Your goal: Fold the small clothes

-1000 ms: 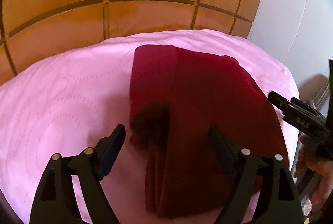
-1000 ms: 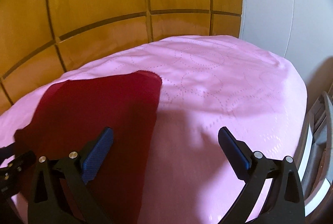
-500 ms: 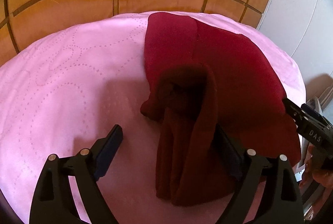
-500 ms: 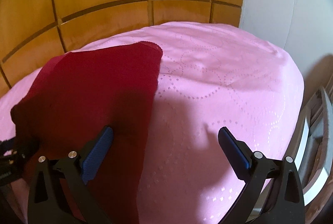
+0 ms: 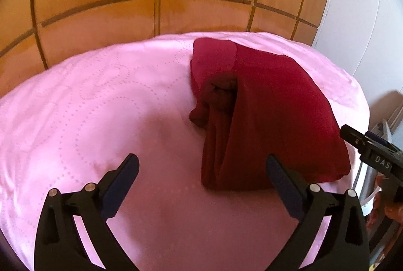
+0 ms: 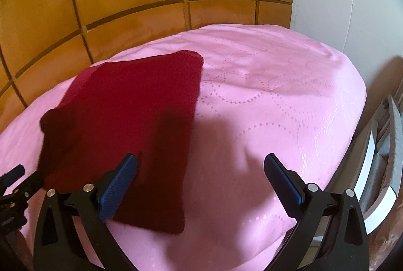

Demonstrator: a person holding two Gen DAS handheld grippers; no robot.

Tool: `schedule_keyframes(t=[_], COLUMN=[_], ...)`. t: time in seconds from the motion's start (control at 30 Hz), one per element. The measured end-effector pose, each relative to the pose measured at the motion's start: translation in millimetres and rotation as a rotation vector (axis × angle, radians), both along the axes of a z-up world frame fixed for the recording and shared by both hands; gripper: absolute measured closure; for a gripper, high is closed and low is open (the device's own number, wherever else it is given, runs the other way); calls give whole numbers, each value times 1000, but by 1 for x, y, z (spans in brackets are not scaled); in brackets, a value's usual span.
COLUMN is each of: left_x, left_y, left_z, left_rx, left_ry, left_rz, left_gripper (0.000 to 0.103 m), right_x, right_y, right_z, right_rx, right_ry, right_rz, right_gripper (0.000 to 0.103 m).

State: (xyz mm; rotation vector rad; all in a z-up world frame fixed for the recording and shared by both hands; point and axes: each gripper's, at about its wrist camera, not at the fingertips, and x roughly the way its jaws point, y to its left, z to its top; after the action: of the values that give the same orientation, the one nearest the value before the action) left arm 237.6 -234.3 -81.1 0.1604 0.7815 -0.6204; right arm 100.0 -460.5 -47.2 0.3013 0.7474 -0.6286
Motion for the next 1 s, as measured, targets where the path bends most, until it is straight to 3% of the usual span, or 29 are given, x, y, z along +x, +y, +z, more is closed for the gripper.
schedule_keyframes(t=[0.37, 0.7, 1.0], left_x=[-45, -56, -60], left_y=[17, 33, 36], left_z=[20, 25, 29], left_rx=[93, 107, 95], left_ry=[-178, -132, -129], left_rz=[85, 141, 146], left_gripper=[2, 2, 2], right_x=[-31, -57, -55], right_y=[40, 58, 72], right_z=[16, 20, 16], right_rx=[-5, 9, 3], right_ry=[-86, -76, -45], right_rz=[62, -13, 41], right_gripper=[4, 4, 4])
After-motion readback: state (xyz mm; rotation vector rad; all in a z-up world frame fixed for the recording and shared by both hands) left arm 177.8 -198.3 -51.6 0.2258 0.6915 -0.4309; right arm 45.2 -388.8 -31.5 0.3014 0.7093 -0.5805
